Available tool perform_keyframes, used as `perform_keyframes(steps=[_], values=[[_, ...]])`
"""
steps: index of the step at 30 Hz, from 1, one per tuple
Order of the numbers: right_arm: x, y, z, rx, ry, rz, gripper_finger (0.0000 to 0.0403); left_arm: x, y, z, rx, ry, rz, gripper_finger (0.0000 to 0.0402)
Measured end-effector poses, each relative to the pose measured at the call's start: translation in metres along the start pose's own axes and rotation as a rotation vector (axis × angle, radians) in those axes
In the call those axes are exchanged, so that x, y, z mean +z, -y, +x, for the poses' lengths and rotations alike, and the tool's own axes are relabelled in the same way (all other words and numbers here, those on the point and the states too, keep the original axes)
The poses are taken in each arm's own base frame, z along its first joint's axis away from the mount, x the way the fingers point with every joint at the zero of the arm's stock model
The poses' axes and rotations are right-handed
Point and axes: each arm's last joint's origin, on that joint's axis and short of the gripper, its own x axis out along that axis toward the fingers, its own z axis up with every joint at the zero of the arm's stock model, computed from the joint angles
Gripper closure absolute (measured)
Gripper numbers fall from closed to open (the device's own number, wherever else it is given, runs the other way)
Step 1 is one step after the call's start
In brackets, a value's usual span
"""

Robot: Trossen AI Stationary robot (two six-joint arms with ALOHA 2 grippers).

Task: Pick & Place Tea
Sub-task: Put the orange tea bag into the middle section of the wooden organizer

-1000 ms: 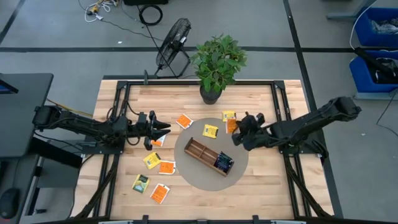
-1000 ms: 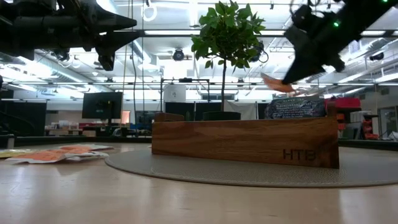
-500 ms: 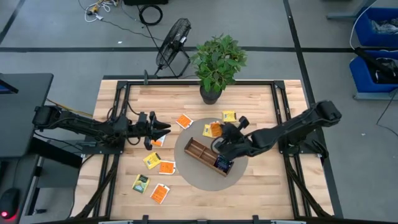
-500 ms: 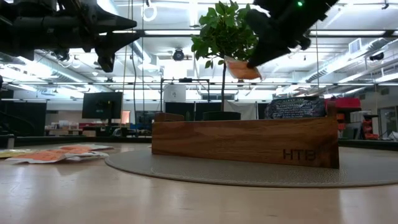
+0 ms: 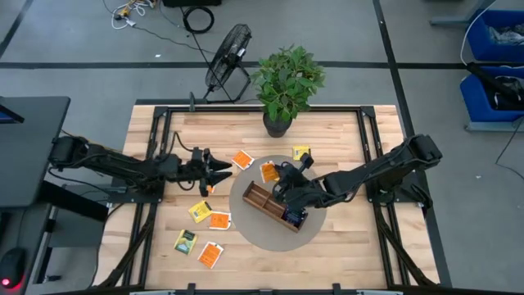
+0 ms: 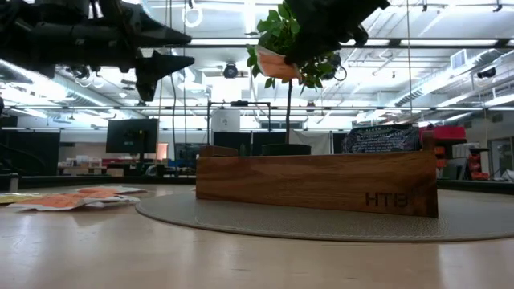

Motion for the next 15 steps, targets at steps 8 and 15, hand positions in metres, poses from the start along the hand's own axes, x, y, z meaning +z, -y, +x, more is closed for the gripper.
perform_keyframes(steps=[8,15], values=[[0.003,-0.002,0.003,0.025,0.006,0.001,0.0403,-0.001,0.004,0.026,0.02,-0.045,-0.029,0.0166],[0.004,-0.002,0.005,0.058,-0.005,-0.008,0.0403,0.001,0.01,0.054,0.027,-0.06,-0.022,0.0171]])
